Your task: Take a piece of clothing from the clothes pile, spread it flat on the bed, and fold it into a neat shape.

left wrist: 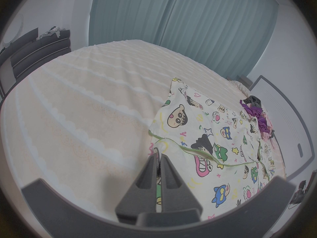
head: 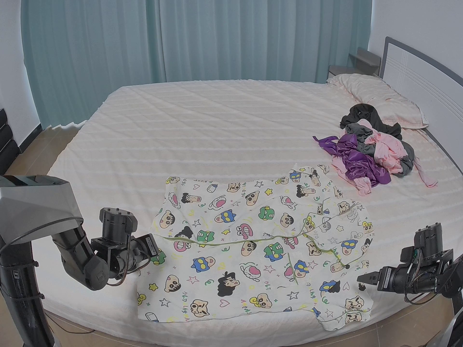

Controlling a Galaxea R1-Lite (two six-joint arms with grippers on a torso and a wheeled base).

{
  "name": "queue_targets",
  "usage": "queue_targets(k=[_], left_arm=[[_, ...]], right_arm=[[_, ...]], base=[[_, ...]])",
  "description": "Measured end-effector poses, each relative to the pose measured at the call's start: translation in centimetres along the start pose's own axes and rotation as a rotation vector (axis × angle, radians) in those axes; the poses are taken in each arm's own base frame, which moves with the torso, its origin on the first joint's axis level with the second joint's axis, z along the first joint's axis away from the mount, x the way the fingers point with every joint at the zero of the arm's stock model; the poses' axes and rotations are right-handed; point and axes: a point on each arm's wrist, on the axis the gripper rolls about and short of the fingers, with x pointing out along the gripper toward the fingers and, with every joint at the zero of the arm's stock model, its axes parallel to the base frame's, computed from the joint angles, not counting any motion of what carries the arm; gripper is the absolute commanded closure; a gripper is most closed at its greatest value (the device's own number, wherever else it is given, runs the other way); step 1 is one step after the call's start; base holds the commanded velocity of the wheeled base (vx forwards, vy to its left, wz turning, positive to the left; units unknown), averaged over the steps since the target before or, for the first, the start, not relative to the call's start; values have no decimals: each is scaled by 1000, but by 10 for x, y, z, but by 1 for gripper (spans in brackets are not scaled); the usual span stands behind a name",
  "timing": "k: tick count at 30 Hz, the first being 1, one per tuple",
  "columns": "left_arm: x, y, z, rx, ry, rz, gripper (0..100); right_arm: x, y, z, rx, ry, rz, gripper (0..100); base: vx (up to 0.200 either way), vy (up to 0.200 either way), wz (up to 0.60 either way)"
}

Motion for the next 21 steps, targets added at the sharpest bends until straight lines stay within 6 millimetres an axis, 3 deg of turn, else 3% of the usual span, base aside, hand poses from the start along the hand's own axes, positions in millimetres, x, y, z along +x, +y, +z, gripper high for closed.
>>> queue_targets(k=[21], left_arm=[[3,-1,8,-27,-52,33,100]], right_arm=[[0,0,0,1,-2,-3,0]], base=[[0,0,0]])
